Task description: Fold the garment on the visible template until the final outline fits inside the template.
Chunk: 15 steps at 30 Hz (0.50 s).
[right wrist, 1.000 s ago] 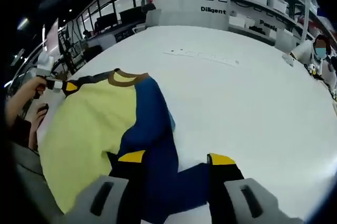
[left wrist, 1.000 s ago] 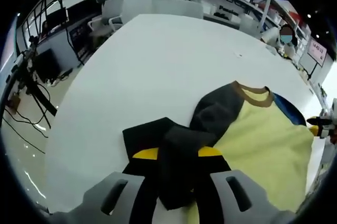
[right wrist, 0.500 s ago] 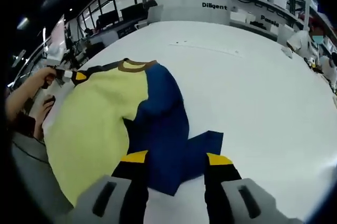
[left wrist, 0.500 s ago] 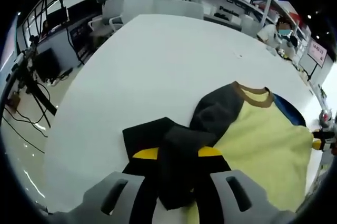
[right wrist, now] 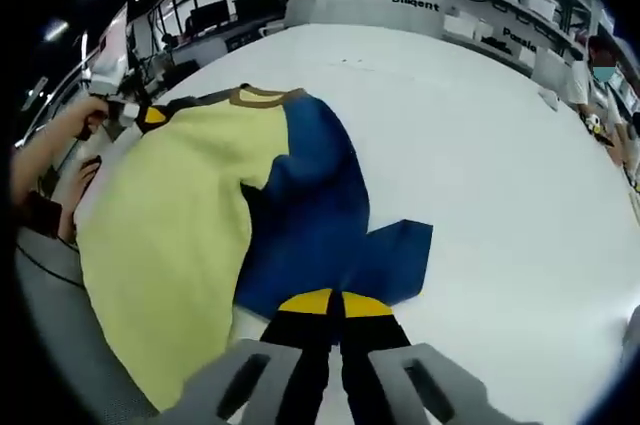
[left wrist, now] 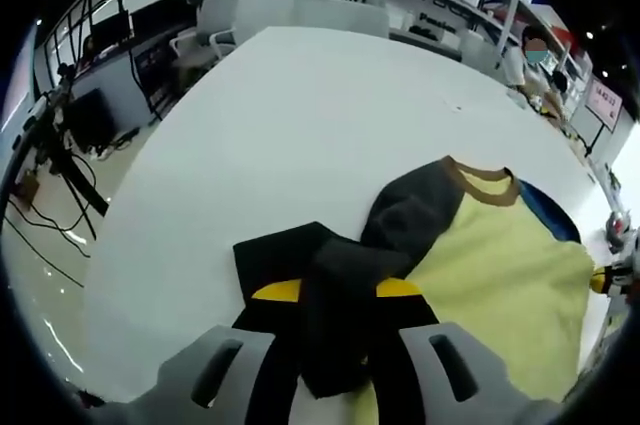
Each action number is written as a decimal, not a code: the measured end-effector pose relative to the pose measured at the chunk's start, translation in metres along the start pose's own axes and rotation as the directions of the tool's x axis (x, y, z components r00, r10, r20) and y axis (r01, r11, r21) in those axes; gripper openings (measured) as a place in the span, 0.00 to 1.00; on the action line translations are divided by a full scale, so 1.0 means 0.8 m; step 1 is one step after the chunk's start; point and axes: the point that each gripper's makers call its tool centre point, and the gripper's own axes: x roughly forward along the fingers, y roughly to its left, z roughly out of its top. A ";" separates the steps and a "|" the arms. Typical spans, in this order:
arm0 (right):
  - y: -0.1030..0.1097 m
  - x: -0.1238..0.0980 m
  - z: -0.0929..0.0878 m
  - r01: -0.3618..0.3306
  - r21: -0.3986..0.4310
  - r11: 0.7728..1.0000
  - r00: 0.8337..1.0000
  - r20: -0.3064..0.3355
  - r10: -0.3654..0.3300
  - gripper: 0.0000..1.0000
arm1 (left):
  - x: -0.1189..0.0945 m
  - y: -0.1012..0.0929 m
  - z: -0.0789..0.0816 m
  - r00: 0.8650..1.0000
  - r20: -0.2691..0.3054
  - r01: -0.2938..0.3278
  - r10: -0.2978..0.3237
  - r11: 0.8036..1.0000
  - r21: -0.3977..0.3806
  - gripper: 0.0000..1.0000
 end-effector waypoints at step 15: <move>-0.024 -0.019 0.051 0.073 0.022 0.997 0.991 0.110 -0.075 0.00 | 0.001 0.001 0.001 1.000 0.000 0.000 0.000 1.000 0.007 0.27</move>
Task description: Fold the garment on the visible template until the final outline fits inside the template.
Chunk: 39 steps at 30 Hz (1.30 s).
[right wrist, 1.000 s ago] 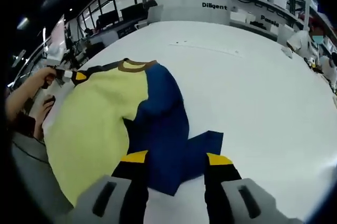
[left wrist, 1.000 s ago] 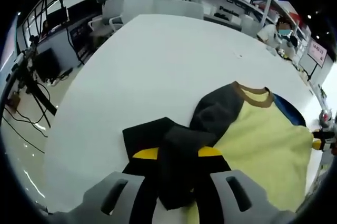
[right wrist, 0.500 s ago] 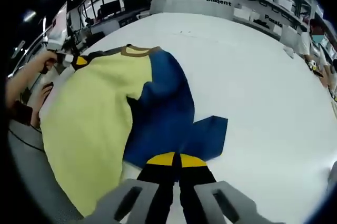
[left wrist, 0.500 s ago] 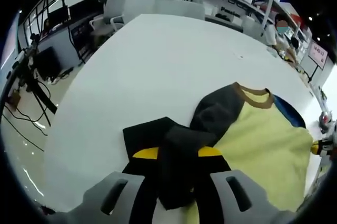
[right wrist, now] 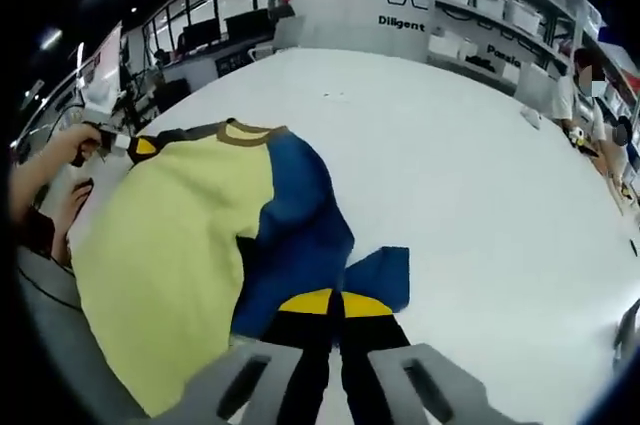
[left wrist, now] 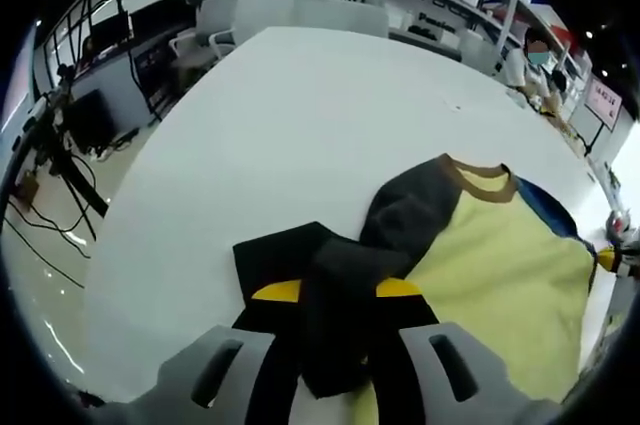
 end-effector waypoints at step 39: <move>-0.140 0.055 0.049 0.254 0.020 0.967 0.966 -0.049 -0.253 0.00 | 0.003 0.003 0.001 1.000 0.010 0.010 -0.010 1.000 0.019 0.27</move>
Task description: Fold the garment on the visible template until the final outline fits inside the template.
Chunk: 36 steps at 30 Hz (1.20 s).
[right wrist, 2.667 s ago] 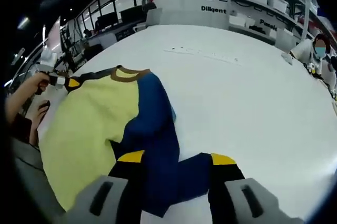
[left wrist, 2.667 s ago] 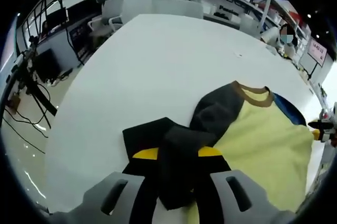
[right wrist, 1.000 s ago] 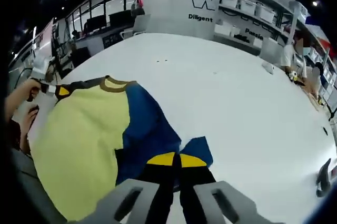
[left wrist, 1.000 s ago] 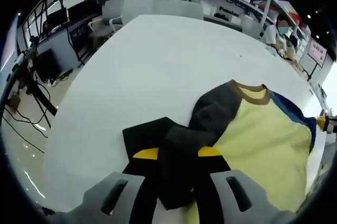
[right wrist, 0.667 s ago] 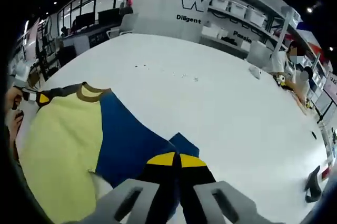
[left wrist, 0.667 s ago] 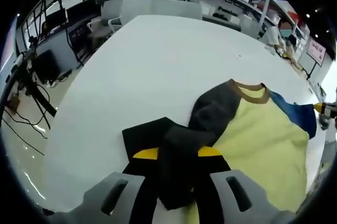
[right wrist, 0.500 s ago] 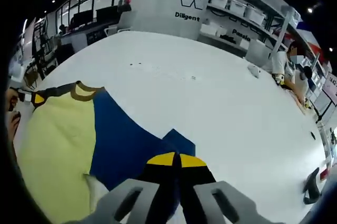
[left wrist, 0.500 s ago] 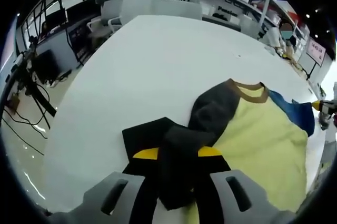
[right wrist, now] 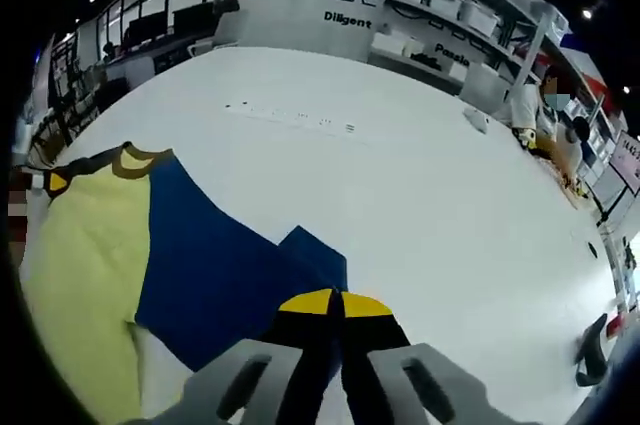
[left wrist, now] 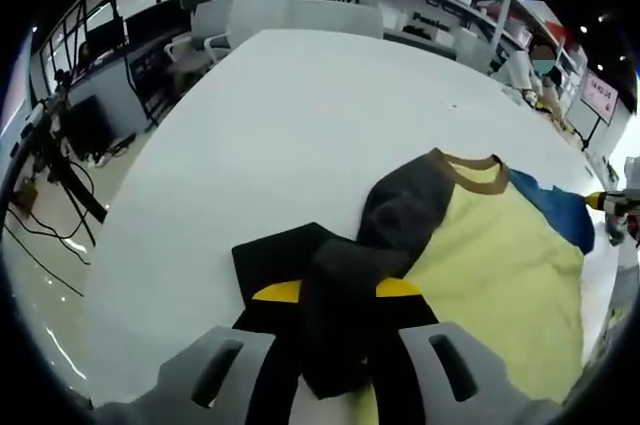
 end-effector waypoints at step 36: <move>-0.003 0.019 -0.035 -0.051 0.203 0.978 0.997 -0.043 0.061 0.34 | 0.000 -0.003 -0.002 1.000 -0.004 0.010 -0.010 1.000 -0.005 0.27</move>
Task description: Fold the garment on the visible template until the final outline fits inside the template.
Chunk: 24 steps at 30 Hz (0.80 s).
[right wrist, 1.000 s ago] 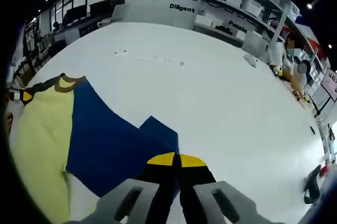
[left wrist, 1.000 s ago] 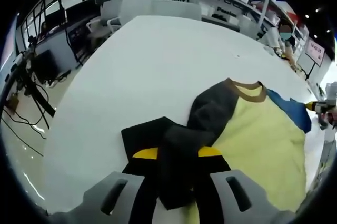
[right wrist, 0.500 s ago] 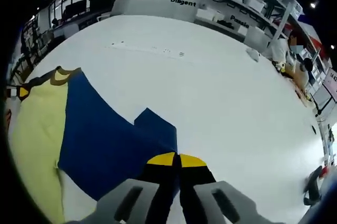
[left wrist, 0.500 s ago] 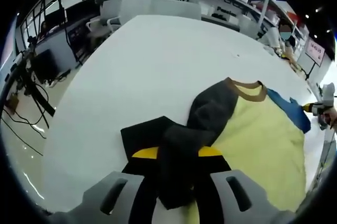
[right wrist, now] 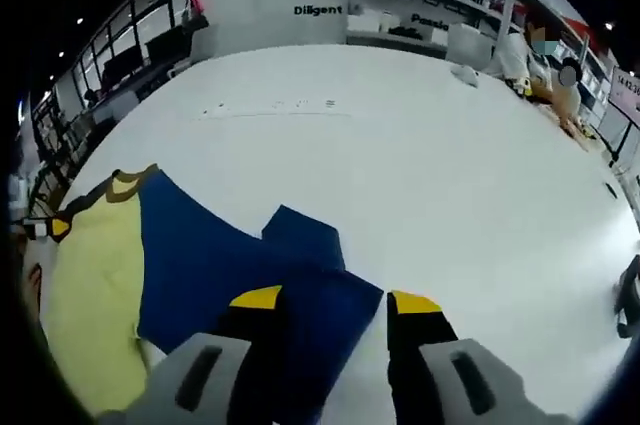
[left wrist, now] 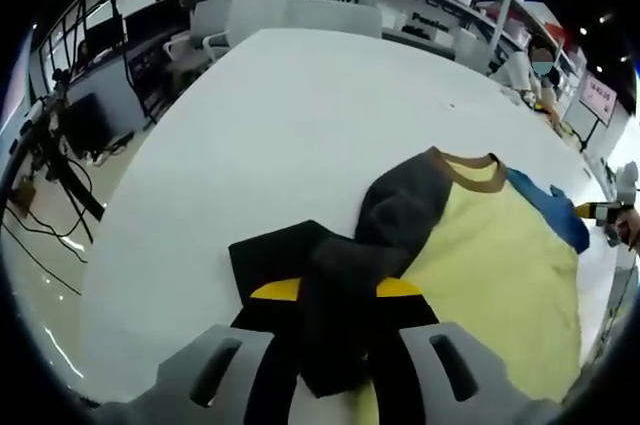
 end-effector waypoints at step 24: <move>0.011 -0.019 -0.021 0.031 0.242 0.970 0.998 -0.053 -0.019 0.00 | 0.000 0.000 -0.001 1.000 -0.006 -0.015 0.015 1.000 -0.011 0.27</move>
